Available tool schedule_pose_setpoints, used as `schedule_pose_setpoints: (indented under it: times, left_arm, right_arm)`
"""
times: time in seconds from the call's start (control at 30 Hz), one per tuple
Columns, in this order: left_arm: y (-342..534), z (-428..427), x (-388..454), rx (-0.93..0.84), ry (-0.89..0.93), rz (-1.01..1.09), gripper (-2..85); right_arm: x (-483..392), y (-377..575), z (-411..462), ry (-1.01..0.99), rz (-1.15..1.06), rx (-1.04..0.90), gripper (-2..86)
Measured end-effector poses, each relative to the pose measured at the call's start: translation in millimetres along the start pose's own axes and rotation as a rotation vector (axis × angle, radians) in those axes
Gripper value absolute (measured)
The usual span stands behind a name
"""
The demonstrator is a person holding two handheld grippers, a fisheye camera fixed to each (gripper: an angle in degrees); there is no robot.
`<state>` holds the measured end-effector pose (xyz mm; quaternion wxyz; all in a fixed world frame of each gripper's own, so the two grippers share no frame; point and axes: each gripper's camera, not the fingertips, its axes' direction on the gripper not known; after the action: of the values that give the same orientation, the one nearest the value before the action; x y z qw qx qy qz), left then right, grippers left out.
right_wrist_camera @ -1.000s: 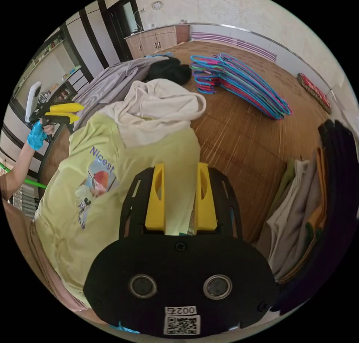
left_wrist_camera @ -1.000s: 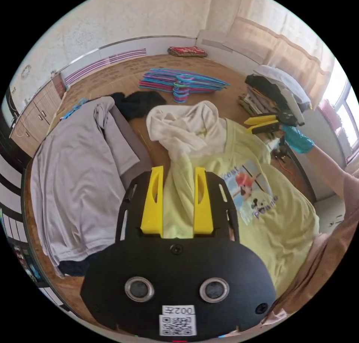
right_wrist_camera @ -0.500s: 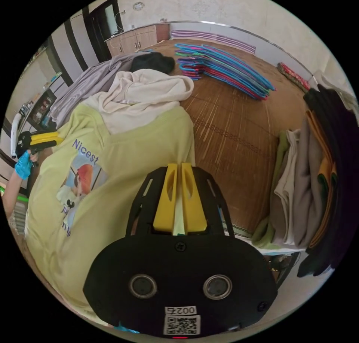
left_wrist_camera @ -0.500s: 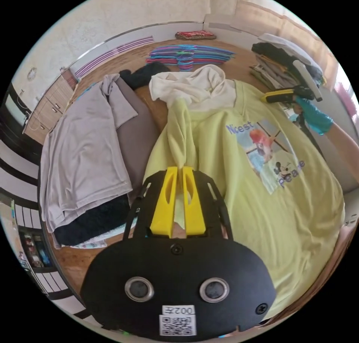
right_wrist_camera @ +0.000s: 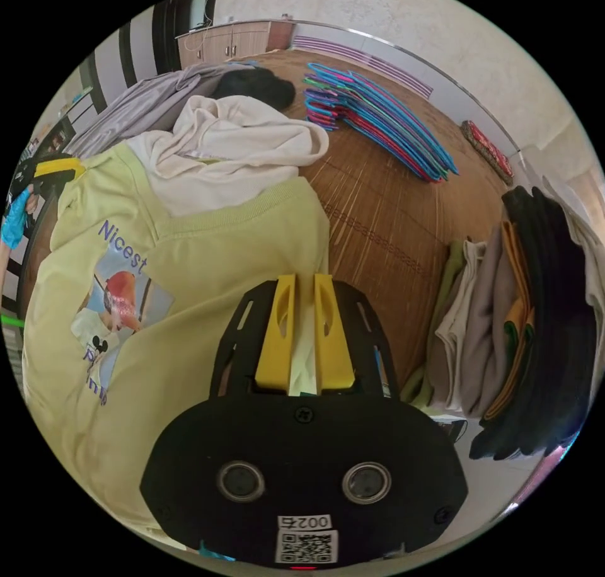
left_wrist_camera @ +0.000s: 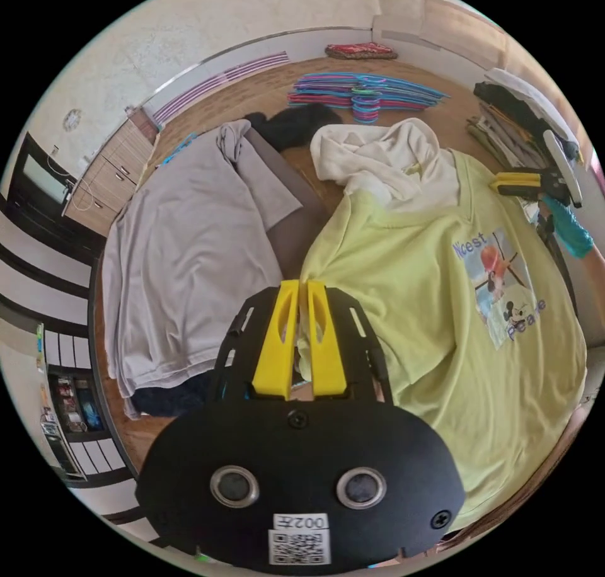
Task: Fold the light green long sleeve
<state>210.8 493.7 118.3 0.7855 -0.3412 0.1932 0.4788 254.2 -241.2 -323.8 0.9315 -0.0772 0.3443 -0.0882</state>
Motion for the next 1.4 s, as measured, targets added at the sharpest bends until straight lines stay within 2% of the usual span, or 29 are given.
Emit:
schedule_pose_setpoints:
  times: [0.2, 0.47, 0.73, 0.9, 1.07, 1.23, 1.4]
  left_arm:
    - [46.3, -4.4, -11.1, 0.092, 0.087, -0.094, 6.2]
    - [122.5, 17.9, -11.2, 0.136, 0.161, -0.209, 6.1]
    - [171.5, 70.1, -6.8, 0.101, 0.206, -0.338, 5.6]
    - [189.5, 95.6, -5.8, 0.126, 0.233, -0.297, 6.6]
    - [201.1, 121.0, -8.1, 0.114, 0.208, -0.293, 7.3]
    - [211.2, 141.4, -9.6, 0.14, 0.217, -0.298, 3.6]
    - [227.8, 145.2, -15.1, 0.16, 0.177, -0.345, -0.6]
  right_arm:
    - [-31.3, -2.5, -29.4, -0.022, -0.058, 0.117, 6.6]
    - [-140.8, -32.8, -62.0, -0.329, -0.317, 0.295, 6.5]
    - [-264.4, -61.9, -48.7, -0.578, -0.514, 0.23, 7.6]
    - [-316.2, -70.0, -32.1, -0.564, -0.557, 0.166, 7.6]
    - [-346.5, -80.9, -16.3, -0.505, -0.502, 0.099, 6.3]
    - [-365.9, -87.4, -11.9, -0.457, -0.487, 0.097, 0.9]
    - [-374.2, -92.8, -22.1, -0.527, -0.468, 0.155, -0.3]
